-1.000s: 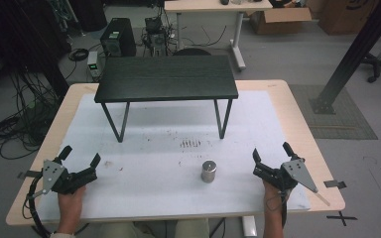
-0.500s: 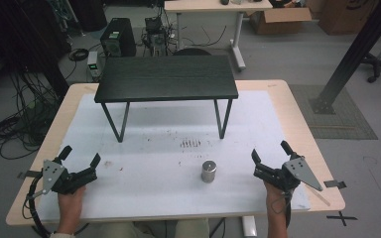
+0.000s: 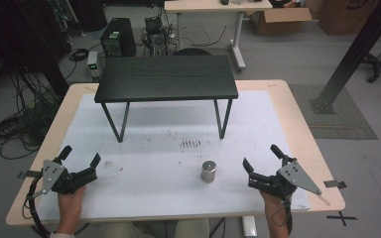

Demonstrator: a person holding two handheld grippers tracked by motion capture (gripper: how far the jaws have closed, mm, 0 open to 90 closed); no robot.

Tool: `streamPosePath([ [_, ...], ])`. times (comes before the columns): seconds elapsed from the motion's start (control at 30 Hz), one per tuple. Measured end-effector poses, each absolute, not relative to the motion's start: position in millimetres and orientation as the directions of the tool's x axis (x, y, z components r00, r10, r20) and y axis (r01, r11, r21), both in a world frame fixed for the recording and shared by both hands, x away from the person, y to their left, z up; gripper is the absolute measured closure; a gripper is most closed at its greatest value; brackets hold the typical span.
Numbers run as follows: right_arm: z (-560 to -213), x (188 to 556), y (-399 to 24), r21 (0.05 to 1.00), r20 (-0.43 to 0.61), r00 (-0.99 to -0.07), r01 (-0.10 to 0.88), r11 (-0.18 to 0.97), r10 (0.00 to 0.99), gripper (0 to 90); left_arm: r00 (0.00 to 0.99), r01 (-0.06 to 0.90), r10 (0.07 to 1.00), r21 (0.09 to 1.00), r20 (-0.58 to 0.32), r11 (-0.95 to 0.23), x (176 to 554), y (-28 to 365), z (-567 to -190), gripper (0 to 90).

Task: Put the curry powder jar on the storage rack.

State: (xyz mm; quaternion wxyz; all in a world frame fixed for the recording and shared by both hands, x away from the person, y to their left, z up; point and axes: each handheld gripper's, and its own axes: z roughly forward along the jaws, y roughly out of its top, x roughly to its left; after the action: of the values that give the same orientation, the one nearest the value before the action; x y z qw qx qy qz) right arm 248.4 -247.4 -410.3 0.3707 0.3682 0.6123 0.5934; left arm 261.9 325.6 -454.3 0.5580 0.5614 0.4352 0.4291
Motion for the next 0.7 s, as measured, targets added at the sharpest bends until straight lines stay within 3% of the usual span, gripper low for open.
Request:
streamPosePath([
  [0.7,-404,244,-204,0.99,-0.055,-0.619,0.071,0.126,0.784,2.4,0.253,0.011,0.967,1.0,-0.005,0.002,262,326,-454,0.2],
])
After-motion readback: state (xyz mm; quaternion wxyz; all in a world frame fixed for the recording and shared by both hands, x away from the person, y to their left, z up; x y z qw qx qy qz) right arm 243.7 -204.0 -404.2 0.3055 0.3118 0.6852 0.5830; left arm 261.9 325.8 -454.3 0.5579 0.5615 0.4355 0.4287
